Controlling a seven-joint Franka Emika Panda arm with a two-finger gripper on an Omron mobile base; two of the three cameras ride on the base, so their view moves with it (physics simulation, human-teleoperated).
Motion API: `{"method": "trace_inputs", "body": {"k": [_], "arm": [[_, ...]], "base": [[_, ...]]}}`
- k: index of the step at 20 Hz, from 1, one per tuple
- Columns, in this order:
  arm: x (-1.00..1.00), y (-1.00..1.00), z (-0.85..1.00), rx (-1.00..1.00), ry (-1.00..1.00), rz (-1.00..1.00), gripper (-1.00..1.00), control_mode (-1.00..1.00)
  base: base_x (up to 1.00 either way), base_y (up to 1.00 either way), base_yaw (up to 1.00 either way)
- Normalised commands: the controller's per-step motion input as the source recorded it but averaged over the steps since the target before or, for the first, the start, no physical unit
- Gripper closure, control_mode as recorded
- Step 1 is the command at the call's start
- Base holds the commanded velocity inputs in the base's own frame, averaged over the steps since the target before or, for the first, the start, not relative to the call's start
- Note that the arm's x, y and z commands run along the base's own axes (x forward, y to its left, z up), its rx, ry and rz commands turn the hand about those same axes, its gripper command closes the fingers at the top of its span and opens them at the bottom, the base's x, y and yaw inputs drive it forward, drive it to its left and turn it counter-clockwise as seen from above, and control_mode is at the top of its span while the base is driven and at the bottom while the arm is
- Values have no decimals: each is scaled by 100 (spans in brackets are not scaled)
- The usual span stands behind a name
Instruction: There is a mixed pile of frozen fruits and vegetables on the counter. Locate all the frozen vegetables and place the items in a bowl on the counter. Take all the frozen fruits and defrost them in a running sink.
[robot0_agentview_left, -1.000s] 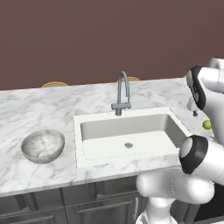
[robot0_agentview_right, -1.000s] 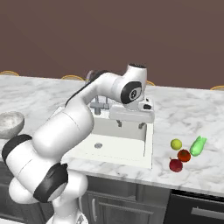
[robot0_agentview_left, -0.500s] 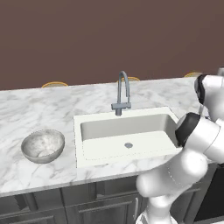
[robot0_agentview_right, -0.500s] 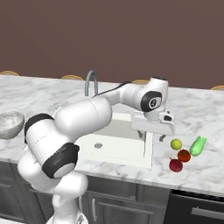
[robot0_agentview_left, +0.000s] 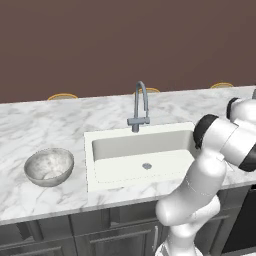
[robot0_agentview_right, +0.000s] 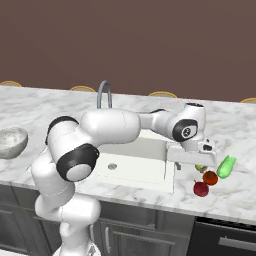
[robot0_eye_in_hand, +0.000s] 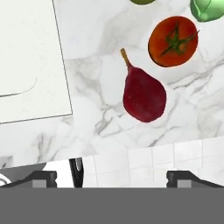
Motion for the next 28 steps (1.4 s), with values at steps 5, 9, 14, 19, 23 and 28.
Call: {"method": "trace_inputs", "body": {"k": [5, 9, 14, 19, 23, 28], "arm": [[49, -46, -3, 5, 2, 0, -100, -100], [54, -72, 0, 13, 2, 0, -100, -100], [56, -42, -23, 5, -6, 0, -100, -100], [48, -23, -33, 0, -3, -1, -100, -100], [16, -12, -59, -9, 0, -3, -100, -100], [1, 17, -63, -26, 5, -3, -100, -100]], "base": [[0, 0, 0], [0, 0, 0], [0, 0, 0], [0, 0, 0], [0, 0, 0], [0, 0, 0]]}}
